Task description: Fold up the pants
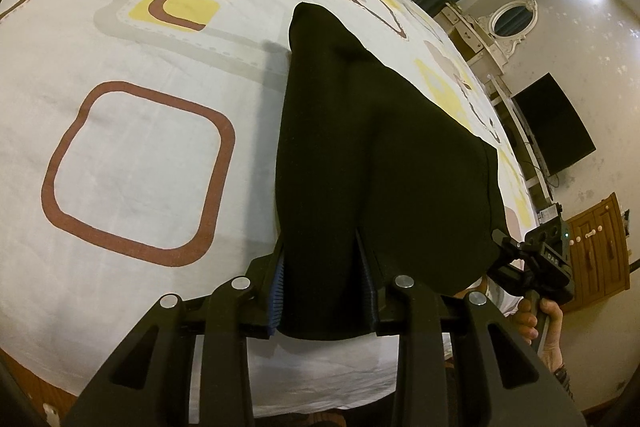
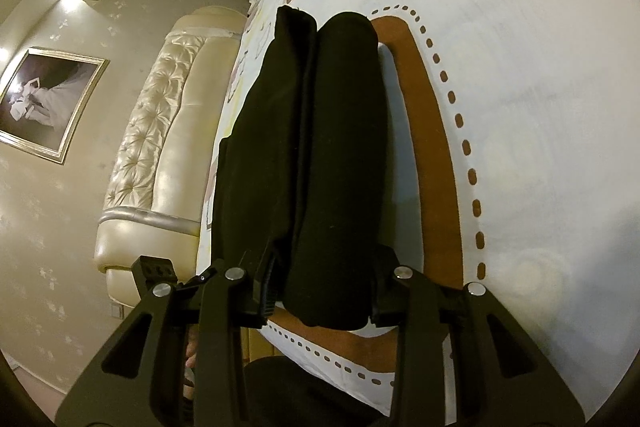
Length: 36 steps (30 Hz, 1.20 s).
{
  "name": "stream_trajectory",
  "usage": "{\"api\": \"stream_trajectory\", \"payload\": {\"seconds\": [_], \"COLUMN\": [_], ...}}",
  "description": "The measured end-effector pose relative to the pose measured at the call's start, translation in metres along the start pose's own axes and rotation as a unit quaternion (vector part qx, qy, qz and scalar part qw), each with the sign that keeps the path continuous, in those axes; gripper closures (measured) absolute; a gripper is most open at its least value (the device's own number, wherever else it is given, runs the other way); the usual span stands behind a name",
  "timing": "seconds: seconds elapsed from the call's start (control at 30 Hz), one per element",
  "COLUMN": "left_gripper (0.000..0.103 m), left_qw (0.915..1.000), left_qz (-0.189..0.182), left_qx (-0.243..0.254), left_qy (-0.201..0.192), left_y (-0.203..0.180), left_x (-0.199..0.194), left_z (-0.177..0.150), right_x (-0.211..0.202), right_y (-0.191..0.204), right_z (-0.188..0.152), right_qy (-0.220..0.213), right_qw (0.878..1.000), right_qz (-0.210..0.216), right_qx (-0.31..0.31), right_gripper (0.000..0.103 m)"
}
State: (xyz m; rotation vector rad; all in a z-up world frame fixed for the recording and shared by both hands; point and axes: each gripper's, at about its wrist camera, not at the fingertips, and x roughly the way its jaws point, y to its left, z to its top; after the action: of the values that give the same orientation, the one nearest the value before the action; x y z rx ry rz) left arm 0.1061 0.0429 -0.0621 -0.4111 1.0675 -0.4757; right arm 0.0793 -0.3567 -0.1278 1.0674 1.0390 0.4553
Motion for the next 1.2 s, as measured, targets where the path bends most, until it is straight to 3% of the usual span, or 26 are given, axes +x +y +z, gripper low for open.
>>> {"api": "stream_trajectory", "payload": {"seconds": [0.17,0.2,0.27,0.4,0.47,0.67,0.83,0.97,1.2], "left_gripper": [0.057,0.054,0.037,0.028,0.024,0.022,0.02,0.018,0.017], "left_qw": [0.9996,0.9993,0.9981,0.9943,0.9901,0.9822,0.9732,0.9643,0.9634], "left_qz": [0.009,0.018,0.041,0.086,0.118,0.157,0.182,0.203,0.214], "left_qx": [0.021,0.024,0.032,0.05,0.063,0.081,0.107,0.122,0.103], "left_qy": [-0.015,-0.02,-0.032,-0.039,-0.044,-0.063,-0.092,-0.119,-0.125], "left_y": [-0.004,-0.006,-0.01,-0.02,-0.027,-0.047,-0.066,-0.077,-0.074], "left_x": [-0.003,-0.005,-0.007,-0.01,-0.012,-0.025,-0.039,-0.053,-0.065], "left_z": [-0.003,-0.005,-0.008,-0.014,-0.017,-0.028,-0.038,-0.046,-0.057], "right_x": [-0.006,-0.008,-0.013,-0.023,-0.029,-0.048,-0.053,-0.049,-0.039], "right_y": [-0.007,-0.007,-0.008,-0.015,-0.015,-0.003,0.012,0.034,0.07], "right_z": [-0.003,-0.004,-0.006,-0.007,-0.008,-0.025,-0.038,-0.049,-0.073], "right_qy": [-0.005,-0.006,-0.008,-0.02,-0.028,-0.036,-0.053,-0.068,-0.088], "right_qw": [1.0,1.0,1.0,0.998,0.997,0.998,0.989,0.972,0.933], "right_qz": [0.015,0.015,0.016,0.026,0.026,-0.048,-0.136,-0.215,-0.305], "right_qx": [0.017,0.017,0.019,0.058,0.066,0.024,-0.013,-0.068,-0.168], "right_gripper": [0.059,0.058,0.053,0.05,0.042,0.03,0.027,0.025,0.022]}}
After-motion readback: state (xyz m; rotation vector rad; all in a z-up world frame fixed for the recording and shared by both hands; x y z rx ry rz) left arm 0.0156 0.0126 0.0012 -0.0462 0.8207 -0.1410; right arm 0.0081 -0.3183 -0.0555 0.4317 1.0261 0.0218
